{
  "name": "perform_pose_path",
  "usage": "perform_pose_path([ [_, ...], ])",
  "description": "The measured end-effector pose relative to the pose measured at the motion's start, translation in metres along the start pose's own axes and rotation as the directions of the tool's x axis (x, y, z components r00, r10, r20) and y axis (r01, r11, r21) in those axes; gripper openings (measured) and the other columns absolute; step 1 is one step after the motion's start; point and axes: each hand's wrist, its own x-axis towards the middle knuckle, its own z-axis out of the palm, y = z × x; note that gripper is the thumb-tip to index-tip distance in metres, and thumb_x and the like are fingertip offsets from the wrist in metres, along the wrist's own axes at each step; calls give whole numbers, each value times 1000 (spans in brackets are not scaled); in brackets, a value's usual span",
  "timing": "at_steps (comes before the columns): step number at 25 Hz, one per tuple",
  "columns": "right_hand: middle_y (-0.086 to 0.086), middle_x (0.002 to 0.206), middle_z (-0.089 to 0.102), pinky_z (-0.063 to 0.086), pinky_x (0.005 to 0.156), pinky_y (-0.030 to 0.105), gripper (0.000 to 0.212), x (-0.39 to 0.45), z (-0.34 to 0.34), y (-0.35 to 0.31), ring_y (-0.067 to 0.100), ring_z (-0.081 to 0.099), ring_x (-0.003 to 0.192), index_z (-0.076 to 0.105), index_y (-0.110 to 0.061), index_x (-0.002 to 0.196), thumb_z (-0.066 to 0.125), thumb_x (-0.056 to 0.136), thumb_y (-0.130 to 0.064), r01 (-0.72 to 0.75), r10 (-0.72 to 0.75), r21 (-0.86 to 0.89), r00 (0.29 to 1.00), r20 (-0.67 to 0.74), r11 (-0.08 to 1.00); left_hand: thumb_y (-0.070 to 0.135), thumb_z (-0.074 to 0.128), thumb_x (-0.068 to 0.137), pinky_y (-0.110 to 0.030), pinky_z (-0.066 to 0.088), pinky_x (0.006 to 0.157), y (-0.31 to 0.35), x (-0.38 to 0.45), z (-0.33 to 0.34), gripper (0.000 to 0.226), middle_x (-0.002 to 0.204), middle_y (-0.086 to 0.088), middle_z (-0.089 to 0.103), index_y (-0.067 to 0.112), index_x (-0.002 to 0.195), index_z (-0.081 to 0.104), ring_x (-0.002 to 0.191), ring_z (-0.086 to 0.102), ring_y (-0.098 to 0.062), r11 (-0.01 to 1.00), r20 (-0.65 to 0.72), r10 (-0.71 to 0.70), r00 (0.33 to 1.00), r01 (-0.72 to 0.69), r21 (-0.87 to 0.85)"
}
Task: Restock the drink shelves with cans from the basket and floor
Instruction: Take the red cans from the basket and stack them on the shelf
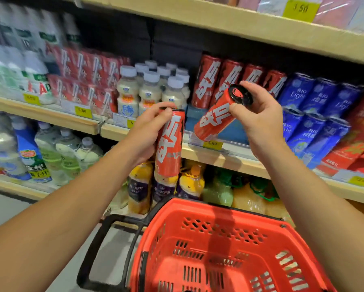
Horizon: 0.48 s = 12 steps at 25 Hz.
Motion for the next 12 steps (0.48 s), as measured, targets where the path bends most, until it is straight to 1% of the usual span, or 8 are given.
perform_pose_path([
  [2,0,113,69,54,92,30,44,16,9,-1,5,65,102,62,-17,120,70,78,-5,9,-9,-30,1000,1,1000,25,51,100,-47,53,87,8,8,-2,23,102,-7,67,23,121,62,90,64,-20,1000,-5,-12,1000,13,17],
  [4,-2,111,69,54,92,34,43,30,20,4,4,65,101,62,-19,118,70,78,-5,11,-11,-51,1000,15,999,25,51,100,-48,52,87,9,16,-3,25,99,-6,68,23,123,61,86,64,-19,999,-9,-11,1000,11,32],
  [5,-4,110,69,55,92,34,43,35,26,9,3,65,100,62,-20,118,70,77,-6,6,-4,-61,1000,25,998,25,50,100,-47,53,85,9,19,-4,26,96,-6,68,22,123,61,84,64,-18,999,-12,-11,1000,12,39],
  [8,-9,107,69,54,87,23,43,46,43,24,1,65,99,64,-22,117,69,77,-7,-40,47,-81,996,80,996,27,50,100,-43,54,82,5,27,-5,27,93,-3,68,22,123,63,80,65,-14,999,-51,-18,999,20,39],
  [12,-14,105,66,50,79,13,42,56,55,40,-2,63,98,63,-23,116,72,78,-10,-144,155,-79,977,149,986,29,50,100,-34,54,74,1,32,-7,27,92,1,70,22,121,65,78,66,-9,1000,-79,-20,997,22,21],
])
